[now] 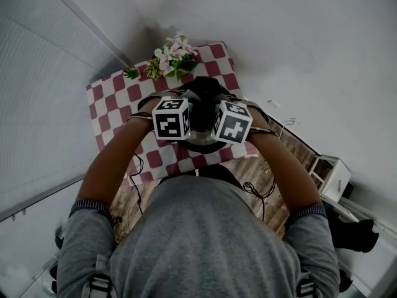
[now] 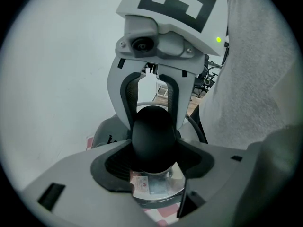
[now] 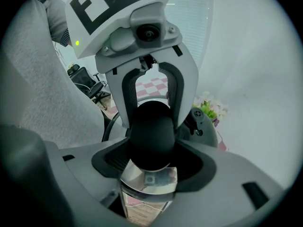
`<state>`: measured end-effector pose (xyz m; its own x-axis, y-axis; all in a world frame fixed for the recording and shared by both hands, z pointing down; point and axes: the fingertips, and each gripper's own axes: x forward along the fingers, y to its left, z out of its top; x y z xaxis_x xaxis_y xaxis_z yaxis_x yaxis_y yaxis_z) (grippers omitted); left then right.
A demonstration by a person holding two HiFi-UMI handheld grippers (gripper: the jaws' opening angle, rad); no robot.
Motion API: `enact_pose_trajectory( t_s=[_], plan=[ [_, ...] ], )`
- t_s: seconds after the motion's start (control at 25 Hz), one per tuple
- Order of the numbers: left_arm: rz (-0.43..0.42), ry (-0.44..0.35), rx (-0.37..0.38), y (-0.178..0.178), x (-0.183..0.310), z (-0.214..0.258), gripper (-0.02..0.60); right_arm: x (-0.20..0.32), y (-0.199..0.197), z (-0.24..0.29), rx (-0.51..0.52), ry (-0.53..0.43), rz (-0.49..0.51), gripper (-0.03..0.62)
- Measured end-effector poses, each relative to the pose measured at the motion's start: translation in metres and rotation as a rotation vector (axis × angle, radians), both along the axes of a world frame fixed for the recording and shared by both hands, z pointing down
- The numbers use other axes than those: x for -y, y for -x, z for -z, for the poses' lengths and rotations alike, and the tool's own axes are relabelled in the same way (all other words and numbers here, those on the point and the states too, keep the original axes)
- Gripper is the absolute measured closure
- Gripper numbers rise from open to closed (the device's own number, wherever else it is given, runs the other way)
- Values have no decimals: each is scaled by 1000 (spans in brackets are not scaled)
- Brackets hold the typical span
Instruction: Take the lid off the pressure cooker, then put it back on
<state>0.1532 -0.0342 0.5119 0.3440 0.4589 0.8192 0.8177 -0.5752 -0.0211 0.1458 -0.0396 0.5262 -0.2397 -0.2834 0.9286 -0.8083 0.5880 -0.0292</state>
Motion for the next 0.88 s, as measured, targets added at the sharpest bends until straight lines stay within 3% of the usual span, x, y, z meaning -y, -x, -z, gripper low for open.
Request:
enact_pose_trajectory(
  t_s=[0.44,0.88],
  plan=[
    [26,-8,-39,12,1,20,279,1,11,20,-31,-22,21,303],
    [87,-29,-79,46,12,46,279,12,47,46,-49,-67,78,303]
  ],
)
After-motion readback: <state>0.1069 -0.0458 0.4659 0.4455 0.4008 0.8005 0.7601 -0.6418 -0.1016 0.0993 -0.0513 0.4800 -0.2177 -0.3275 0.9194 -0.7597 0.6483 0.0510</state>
